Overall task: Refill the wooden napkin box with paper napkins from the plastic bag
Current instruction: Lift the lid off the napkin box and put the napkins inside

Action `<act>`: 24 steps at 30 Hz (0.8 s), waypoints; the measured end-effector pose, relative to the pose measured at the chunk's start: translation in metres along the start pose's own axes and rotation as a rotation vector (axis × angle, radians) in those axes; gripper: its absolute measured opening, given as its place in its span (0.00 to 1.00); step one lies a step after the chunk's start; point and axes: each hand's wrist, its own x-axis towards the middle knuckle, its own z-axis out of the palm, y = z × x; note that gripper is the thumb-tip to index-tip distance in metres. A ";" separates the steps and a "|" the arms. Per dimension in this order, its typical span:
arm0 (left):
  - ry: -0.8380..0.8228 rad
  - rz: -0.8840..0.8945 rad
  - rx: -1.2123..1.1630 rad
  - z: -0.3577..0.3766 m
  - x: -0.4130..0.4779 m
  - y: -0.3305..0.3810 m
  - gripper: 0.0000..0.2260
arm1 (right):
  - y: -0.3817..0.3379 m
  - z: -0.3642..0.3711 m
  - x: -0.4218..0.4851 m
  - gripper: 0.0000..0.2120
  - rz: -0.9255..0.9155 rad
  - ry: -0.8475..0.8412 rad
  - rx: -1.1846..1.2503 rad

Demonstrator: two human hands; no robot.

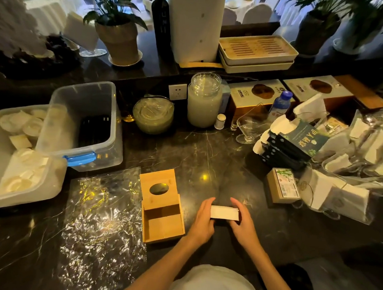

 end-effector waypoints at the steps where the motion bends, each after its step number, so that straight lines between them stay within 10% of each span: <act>1: 0.015 -0.007 -0.022 0.001 0.001 -0.001 0.30 | 0.000 0.002 0.000 0.31 0.040 0.000 0.057; 24: 0.055 -0.166 -0.316 -0.004 0.005 -0.004 0.12 | -0.004 -0.017 0.008 0.19 0.413 -0.193 0.349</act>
